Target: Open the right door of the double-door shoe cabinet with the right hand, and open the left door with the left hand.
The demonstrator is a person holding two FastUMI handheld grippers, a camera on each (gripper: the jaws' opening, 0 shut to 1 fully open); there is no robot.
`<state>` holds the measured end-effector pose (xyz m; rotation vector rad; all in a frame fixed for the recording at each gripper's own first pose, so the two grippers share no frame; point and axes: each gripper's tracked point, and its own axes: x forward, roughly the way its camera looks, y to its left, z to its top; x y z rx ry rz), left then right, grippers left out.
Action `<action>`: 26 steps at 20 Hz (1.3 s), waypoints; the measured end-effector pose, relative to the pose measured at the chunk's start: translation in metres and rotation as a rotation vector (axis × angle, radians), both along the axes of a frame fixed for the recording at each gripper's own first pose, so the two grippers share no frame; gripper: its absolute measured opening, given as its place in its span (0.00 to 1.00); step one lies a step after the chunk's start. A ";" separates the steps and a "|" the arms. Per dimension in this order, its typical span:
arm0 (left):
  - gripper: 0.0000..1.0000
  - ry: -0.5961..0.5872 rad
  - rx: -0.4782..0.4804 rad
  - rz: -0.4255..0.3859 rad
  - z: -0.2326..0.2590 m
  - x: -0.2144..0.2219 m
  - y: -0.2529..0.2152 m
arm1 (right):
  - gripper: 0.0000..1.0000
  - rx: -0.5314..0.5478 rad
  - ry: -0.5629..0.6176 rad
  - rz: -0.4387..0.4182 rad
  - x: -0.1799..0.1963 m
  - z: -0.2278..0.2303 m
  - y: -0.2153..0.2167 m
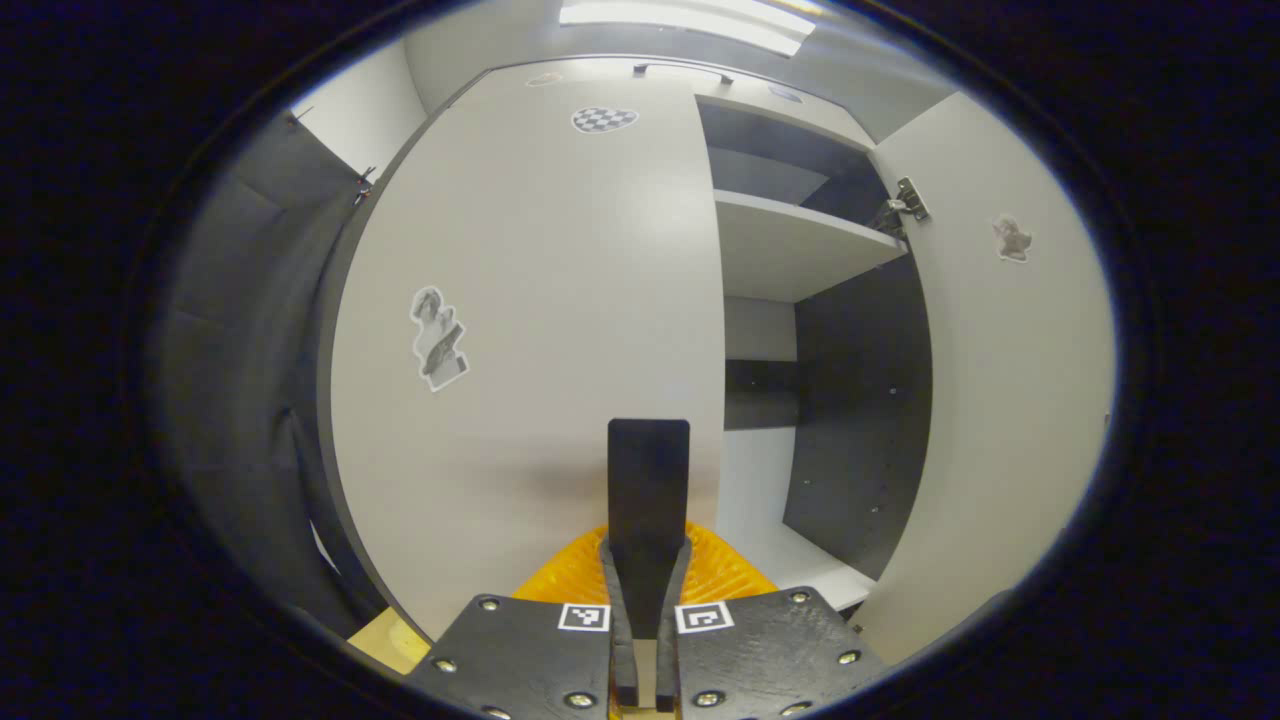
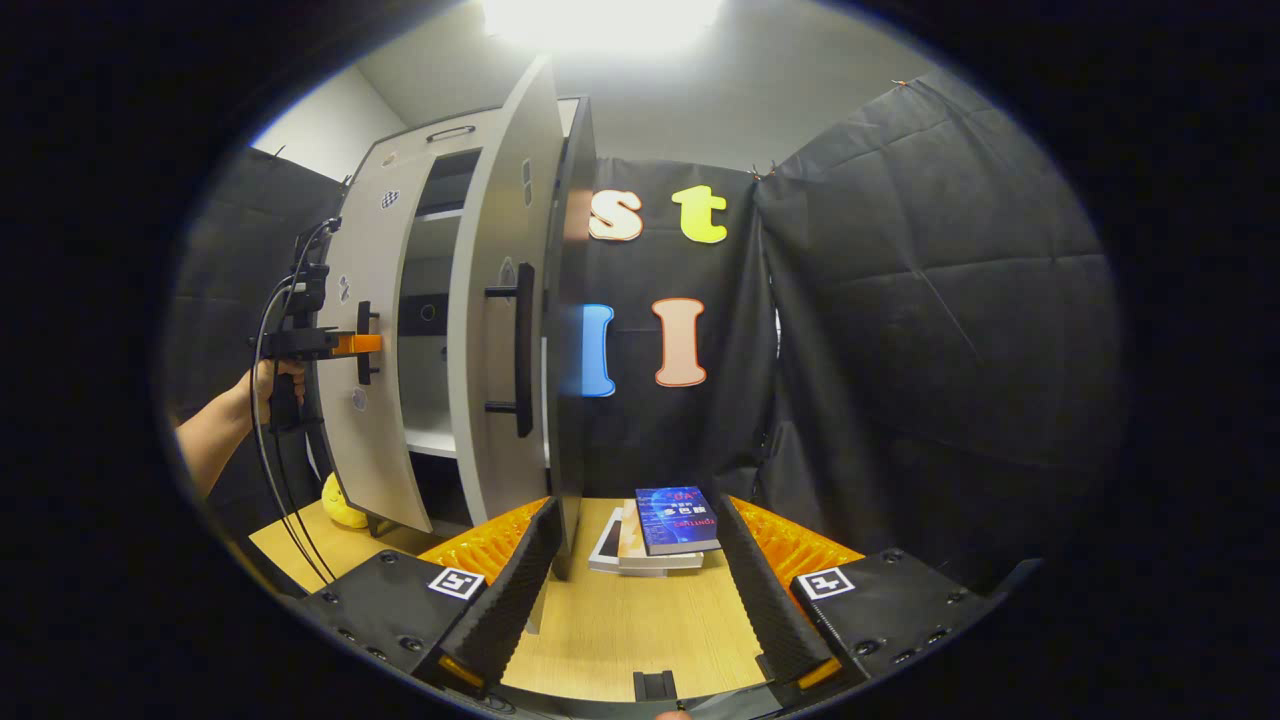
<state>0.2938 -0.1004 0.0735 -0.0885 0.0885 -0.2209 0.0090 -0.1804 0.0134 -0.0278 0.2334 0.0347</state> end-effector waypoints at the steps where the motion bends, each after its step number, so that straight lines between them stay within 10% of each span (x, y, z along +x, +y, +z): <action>1: 0.09 -0.005 -0.001 -0.011 0.002 -0.005 0.001 | 0.97 -0.002 -0.003 0.009 0.001 0.001 0.005; 26: 0.10 0.013 -0.052 0.043 0.017 -0.118 0.124 | 0.98 0.003 -0.071 0.232 0.018 0.025 0.157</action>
